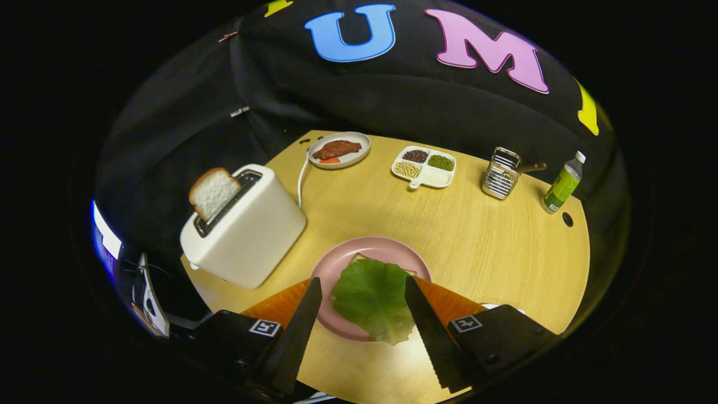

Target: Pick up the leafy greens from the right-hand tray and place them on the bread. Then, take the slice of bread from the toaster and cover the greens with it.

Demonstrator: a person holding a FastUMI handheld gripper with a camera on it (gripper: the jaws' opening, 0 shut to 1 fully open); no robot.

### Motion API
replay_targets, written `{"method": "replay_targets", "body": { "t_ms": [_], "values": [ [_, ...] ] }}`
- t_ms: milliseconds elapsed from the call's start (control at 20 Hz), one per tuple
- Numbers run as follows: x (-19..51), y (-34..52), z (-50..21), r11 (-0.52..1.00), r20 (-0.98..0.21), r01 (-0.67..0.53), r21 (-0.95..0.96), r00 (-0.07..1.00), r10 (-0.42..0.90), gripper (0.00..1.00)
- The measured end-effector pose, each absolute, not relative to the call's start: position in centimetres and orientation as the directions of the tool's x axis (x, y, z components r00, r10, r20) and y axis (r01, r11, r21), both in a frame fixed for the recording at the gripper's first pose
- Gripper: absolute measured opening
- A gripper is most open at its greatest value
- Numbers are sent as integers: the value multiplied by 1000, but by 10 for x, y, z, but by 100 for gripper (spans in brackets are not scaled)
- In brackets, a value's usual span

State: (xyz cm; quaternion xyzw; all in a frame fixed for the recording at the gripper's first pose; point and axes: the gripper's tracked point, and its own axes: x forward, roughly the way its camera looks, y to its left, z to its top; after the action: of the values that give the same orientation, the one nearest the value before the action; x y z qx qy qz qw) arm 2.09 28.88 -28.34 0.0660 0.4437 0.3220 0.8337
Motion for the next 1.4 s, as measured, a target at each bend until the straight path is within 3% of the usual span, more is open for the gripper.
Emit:
{"method": "replay_targets", "body": {
  "t_ms": [400,700,1300,1400],
  "values": [
    [9,375,-171,704,-561,-537,465,437,703,93],
    [4,456,-139,659,-522,-530,534,406,750,93],
    [19,545,-199,776,-687,-407,481,374,623,93],
    [18,552,-209,797,-718,-407,447,368,591,89]
  ]
}}
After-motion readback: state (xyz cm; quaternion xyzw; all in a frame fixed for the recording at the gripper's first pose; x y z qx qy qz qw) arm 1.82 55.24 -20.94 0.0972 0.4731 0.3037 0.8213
